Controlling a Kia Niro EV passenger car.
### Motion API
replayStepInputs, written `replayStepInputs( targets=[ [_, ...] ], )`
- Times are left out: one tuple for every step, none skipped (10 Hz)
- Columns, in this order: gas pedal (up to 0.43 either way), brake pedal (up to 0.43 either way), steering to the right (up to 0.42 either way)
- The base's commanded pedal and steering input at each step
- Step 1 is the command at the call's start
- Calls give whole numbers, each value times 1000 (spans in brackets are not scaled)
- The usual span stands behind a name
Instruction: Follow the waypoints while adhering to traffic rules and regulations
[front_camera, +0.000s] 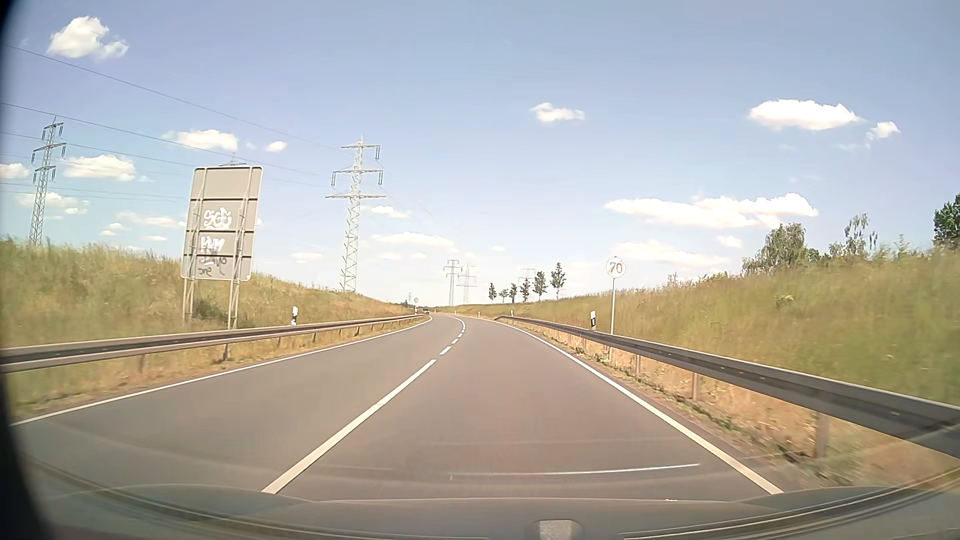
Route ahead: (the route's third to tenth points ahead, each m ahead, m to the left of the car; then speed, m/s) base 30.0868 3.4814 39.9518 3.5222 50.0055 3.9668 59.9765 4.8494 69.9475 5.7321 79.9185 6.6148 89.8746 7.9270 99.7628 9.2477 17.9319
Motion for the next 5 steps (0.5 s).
replayStepInputs(
  targets=[
    [118, 30, -5],
    [118, 30, -5],
    [118, 30, -6],
    [130, 30, -5],
    [130, 30, -5]
  ],
)
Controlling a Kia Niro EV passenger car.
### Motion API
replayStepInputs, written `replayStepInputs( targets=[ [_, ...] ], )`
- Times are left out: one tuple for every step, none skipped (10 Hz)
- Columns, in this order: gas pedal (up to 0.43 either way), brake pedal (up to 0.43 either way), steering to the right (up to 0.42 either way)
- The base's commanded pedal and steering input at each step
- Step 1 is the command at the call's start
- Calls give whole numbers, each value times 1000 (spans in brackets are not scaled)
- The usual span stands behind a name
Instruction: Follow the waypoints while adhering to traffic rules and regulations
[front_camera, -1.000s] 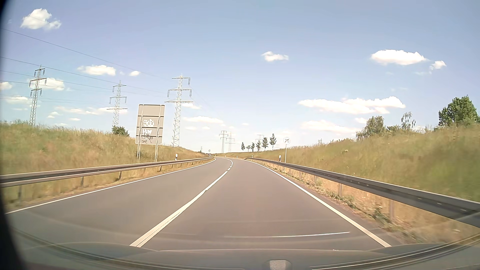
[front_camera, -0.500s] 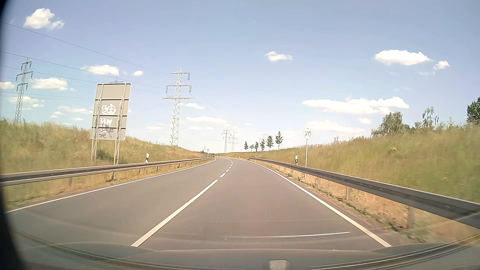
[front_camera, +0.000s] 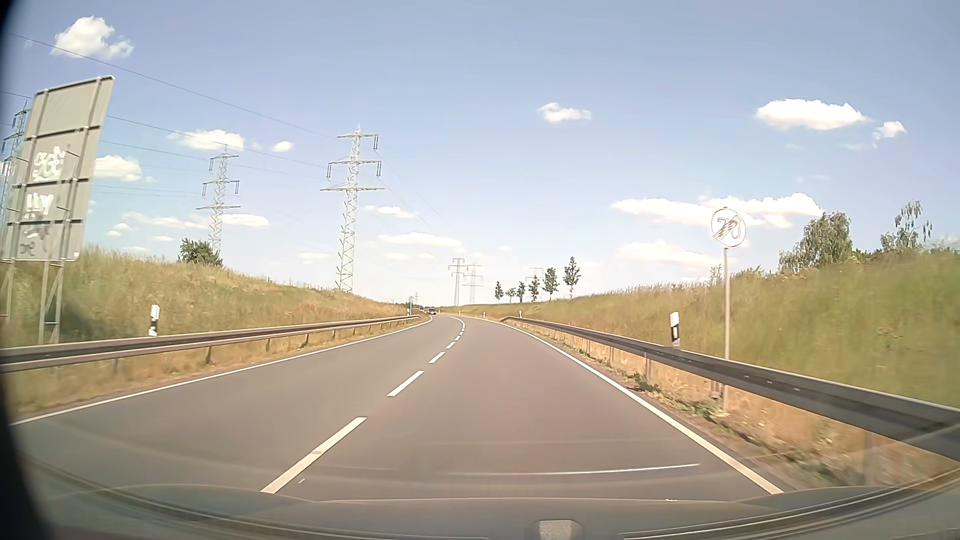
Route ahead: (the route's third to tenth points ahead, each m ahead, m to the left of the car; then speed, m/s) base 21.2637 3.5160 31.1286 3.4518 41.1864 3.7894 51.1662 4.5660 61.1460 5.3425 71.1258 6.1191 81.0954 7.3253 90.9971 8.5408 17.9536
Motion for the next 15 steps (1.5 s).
replayStepInputs(
  targets=[
    [130, 30, -5],
    [130, 30, -5],
    [130, 30, -5],
    [130, 30, -5],
    [130, 30, -5],
    [130, 30, -4],
    [138, 30, -4],
    [138, 30, -4],
    [138, 30, -3],
    [138, 30, -4],
    [138, 30, -3],
    [138, 30, -4],
    [138, 30, -4],
    [138, 30, -4],
    [138, 30, -4]
  ],
)
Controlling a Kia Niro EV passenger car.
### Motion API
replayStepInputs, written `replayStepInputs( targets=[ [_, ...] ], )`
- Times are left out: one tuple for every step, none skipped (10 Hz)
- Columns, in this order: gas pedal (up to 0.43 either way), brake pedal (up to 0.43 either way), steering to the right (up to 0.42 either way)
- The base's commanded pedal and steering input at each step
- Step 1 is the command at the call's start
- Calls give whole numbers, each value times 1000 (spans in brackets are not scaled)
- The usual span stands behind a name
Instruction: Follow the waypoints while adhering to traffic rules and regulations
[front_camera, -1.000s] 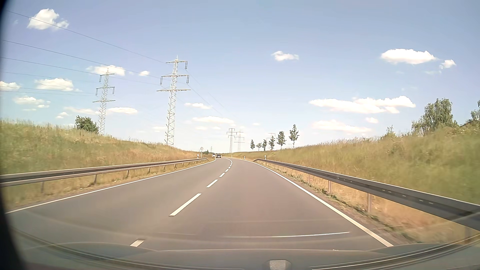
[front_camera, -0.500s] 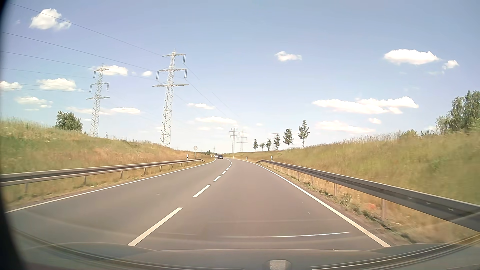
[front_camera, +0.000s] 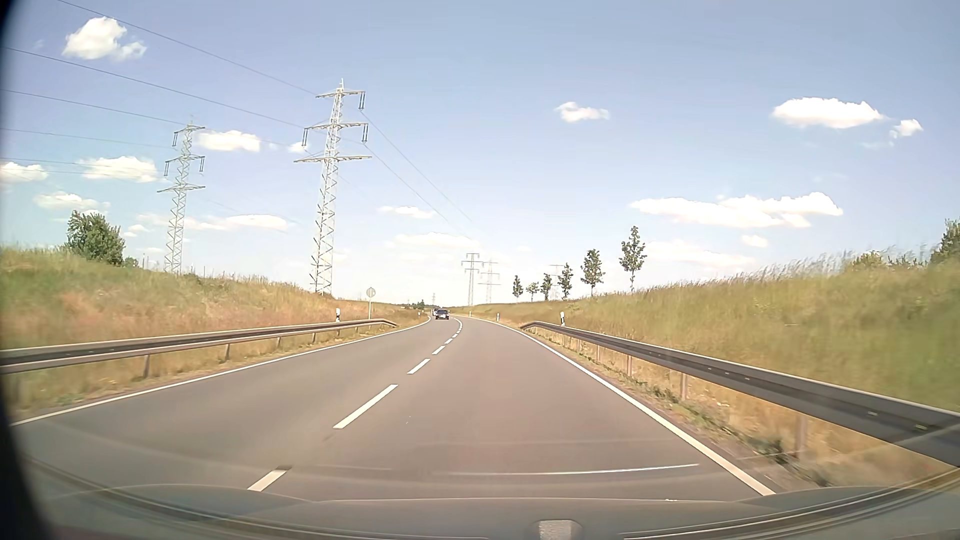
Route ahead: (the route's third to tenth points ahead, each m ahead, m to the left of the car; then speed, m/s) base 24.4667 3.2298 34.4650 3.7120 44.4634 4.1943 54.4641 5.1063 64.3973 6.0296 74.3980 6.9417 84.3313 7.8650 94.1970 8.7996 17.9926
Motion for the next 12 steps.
replayStepInputs(
  targets=[
    [138, 30, -4],
    [138, 30, -4],
    [138, 30, -4],
    [138, 30, -4],
    [138, 30, -4],
    [138, 30, -4],
    [138, 30, -5],
    [138, 30, -5],
    [138, 37, -6],
    [138, 30, -6],
    [138, 30, -6],
    [138, 30, -6]
  ],
)
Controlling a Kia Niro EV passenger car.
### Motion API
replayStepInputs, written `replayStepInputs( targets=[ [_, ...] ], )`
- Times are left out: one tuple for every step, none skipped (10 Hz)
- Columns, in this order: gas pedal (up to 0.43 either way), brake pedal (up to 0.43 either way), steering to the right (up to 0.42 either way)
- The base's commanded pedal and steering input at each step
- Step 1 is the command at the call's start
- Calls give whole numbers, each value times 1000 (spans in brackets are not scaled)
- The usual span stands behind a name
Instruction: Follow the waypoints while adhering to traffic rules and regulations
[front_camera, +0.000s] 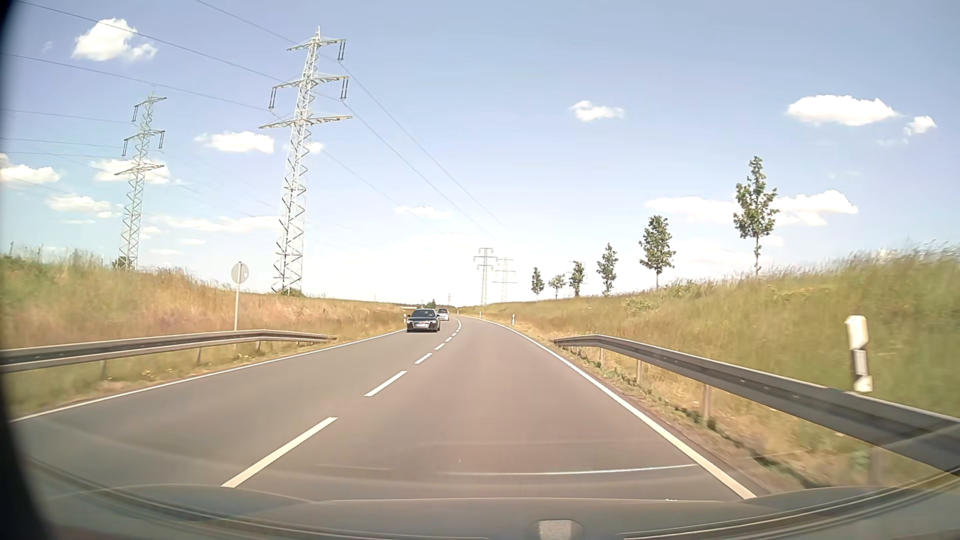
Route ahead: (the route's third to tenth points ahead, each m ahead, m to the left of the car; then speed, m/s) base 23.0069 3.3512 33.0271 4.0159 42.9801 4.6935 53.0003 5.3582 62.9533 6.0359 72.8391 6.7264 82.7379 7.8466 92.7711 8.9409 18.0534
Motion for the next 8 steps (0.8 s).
replayStepInputs(
  targets=[
    [150, 30, -6],
    [150, 30, -6],
    [150, 30, -6],
    [150, 30, -7],
    [150, 30, -6],
    [150, 30, -6],
    [150, 30, -6],
    [150, 30, -6]
  ],
)
